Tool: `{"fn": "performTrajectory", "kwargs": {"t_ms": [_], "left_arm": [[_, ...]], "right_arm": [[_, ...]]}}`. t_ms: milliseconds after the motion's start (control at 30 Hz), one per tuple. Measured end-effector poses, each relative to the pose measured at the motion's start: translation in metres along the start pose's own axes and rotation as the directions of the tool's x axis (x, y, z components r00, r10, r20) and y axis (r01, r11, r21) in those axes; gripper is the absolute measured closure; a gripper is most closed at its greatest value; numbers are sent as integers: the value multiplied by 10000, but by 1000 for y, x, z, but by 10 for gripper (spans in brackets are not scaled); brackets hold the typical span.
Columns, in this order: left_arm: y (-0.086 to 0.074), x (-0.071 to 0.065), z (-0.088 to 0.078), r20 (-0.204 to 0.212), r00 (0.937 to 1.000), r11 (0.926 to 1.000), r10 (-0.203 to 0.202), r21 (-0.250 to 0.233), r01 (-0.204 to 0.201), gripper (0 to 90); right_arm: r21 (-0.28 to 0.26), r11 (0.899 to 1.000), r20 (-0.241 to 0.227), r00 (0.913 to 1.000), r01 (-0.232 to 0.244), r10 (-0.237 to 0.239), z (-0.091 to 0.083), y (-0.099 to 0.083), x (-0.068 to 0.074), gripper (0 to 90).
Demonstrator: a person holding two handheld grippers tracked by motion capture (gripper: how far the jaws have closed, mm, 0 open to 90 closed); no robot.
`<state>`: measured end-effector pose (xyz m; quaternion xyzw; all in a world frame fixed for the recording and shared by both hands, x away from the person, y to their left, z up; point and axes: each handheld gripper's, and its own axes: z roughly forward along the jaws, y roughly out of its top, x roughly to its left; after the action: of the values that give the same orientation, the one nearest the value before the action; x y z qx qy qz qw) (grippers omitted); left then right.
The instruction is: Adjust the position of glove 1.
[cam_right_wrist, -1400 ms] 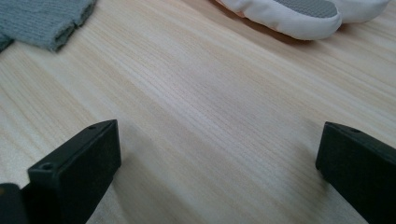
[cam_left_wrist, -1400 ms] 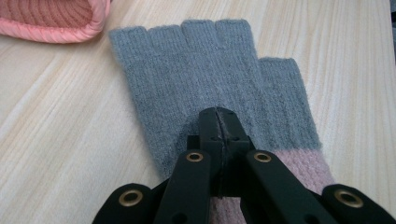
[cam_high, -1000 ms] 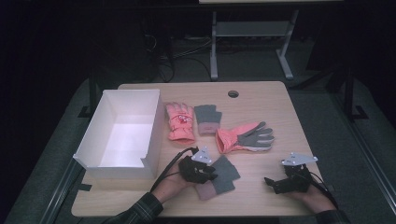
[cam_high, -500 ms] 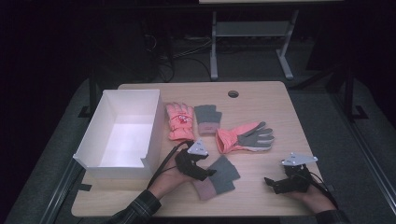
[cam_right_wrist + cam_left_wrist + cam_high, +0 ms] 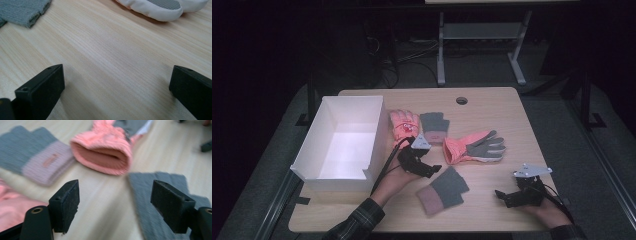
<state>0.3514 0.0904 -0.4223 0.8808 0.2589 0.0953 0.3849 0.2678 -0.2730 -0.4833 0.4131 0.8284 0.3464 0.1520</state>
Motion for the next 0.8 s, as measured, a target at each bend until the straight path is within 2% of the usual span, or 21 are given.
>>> {"fn": "performTrajectory", "kwargs": {"t_ms": [33, 100, 133, 333, 367, 500, 533, 600, 633, 700, 733, 800], "left_arm": [[3, 3, 0, -192, 9997, 9999, -121, -22, 121, 243], [5, 5, 0, -269, 9993, 9996, -265, -105, 262, 270], [11, 11, 2, -350, 9988, 9992, -353, -183, 347, 293], [22, 26, 8, -845, 9946, 9974, -606, -430, 571, 378], [27, 33, 11, -902, 9927, 9959, -802, -494, 759, 420], [33, 42, 17, -1006, 9904, 9946, -952, -503, 905, 561], [36, 45, 19, -1001, 9902, 9948, -971, -390, 936, 561], [40, 49, 24, -1066, 9884, 9936, -1085, -416, 1046, 666], [42, 52, 27, -1025, 9882, 9931, -1139, -412, 1102, 719], [45, 58, 34, -1003, 9863, 9912, -1313, -316, 1288, 767], [47, 63, 42, -865, 9844, 9882, -1531, -165, 1523, 837], [48, 65, 46, -856, 9844, 9881, -1536, -27, 1539, 894]], "right_arm": [[0, 10000, -1, 10000, 3, -3, 0, 0, 0, 0], [-1, 10000, 0, 10000, 10, -10, 0, 0, 0, 0], [-1, 10000, 0, 10000, 9, -9, 0, 0, 0, 0], [-3, 10000, -2, 10000, 6, -6, 0, 0, 0, 0], [-3, 10000, -2, 10000, 3, -3, 0, 0, 0, 0], [-3, 10000, -2, 10000, 7, -7, 0, 0, 0, 0], [-2, 10000, -4, 10000, 1, -1, 0, 0, 0, 0], [-4, 10000, -3, 10000, 2, -2, 0, 0, 0, 0], [-3, 10000, -2, 10000, 3, -3, 0, 0, 0, 0], [-5, 10000, -1, 10000, 8, -8, 0, 0, 0, 0], [-4, 10000, -1, 10000, 6, -6, 0, 0, 0, 0], [-3, 10000, -3, 10000, 5, -5, 0, 0, 0, 0]]}}
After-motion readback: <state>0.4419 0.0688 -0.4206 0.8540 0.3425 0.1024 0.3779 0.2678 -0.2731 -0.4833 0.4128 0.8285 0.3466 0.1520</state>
